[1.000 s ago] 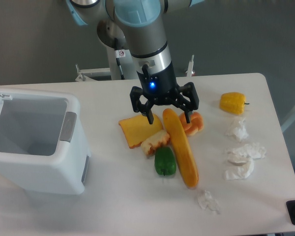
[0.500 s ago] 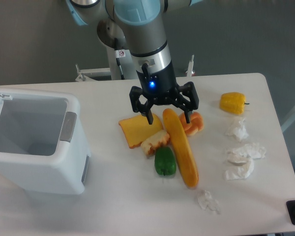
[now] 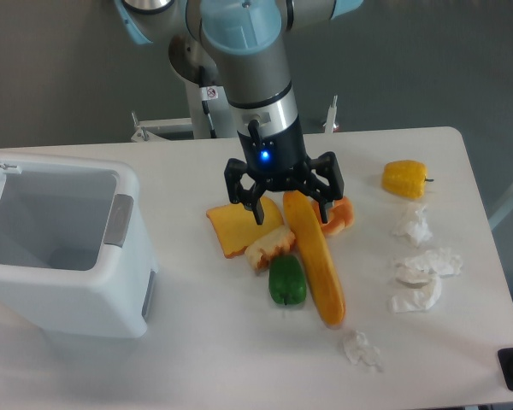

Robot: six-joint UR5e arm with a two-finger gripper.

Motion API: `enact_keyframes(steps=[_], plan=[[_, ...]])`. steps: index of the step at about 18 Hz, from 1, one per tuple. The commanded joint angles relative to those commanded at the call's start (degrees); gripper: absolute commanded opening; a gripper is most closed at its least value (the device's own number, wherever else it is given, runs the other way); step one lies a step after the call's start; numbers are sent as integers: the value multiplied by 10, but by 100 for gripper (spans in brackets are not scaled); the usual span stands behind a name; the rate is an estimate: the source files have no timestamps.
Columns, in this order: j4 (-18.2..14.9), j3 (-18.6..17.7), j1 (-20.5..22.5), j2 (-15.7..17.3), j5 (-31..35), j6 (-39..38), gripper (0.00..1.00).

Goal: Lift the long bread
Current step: 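Hover the gripper over the middle of the long golden bread, then move the gripper along the bread toward its tip end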

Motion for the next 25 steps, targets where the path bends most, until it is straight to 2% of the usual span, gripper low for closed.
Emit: enact_keyframes(steps=[5, 8, 13, 17, 20, 25], plan=[[0, 2, 1, -7, -3, -27, 100], [0, 3, 3, -16, 1, -99, 100], [-9, -7, 32, -25, 37, -120, 100], [-74, -18, 63, -41, 49, -151, 100], [-105, -20, 76, -62, 43, -152, 100], [-121, -19, 115, -96, -24, -164, 100]])
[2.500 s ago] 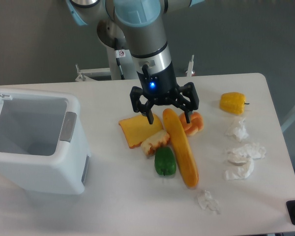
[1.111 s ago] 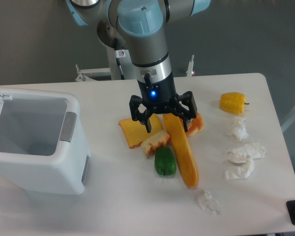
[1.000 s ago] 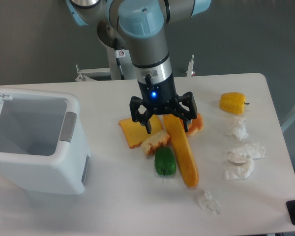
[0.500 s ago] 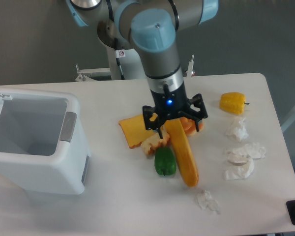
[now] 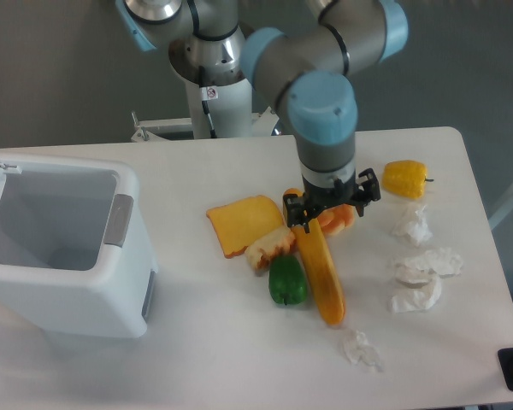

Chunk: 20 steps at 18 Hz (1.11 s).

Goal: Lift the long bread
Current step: 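Move the gripper along the bread toward its tip end, then lower the gripper onto the bread's tip and close on it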

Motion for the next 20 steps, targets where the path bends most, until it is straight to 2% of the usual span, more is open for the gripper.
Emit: enact_keyframes(steps=[2, 8, 11, 20], plan=[[-2, 3, 16, -12, -30, -1, 100], [2, 8, 22, -47, -46, 0, 100], [1, 28, 37, -69, -80, -1, 100], [6, 38, 40, -82, -92, 5, 100]])
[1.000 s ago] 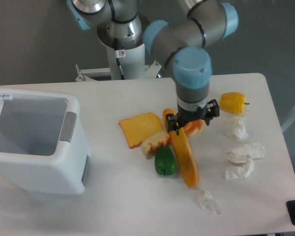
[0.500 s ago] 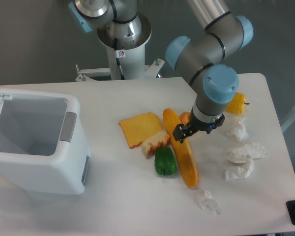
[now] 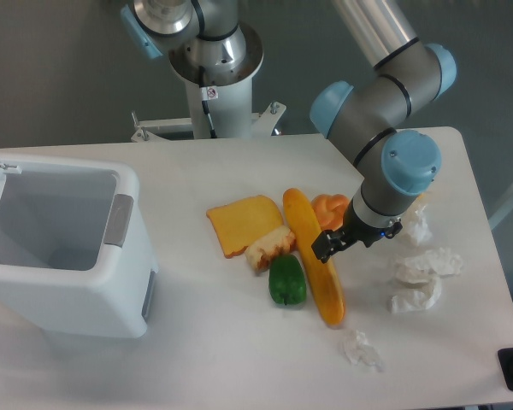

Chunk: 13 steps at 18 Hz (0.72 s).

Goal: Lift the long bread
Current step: 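Lower the gripper onto the bread's tip and close on it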

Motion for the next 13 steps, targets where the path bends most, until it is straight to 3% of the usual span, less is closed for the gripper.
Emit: enact_keyframes(steps=[5, 7, 13], plan=[[3, 4, -11, 0, 4, 1, 100], [25, 9, -10, 0, 3, -4, 100], [28, 6, -15, -16, 3, -5, 100]])
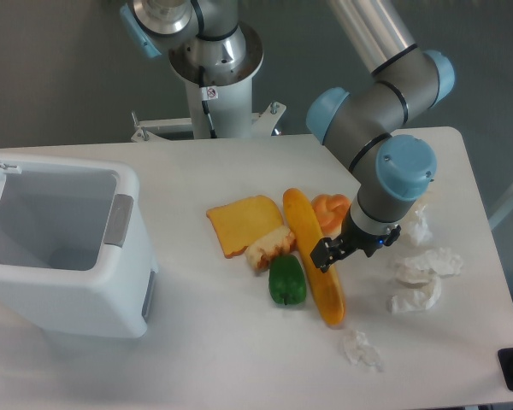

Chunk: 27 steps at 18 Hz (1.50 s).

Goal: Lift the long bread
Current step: 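Lower the gripper onto the bread's tip and close on it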

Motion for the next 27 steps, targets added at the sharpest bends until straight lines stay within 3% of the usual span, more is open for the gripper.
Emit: enact_keyframes(steps=[7, 22, 27], plan=[[1, 16, -1, -35, -4, -2, 100], [15, 40, -4, -58, -34, -36, 99], [27, 40, -4, -63, -33, -37, 93]])
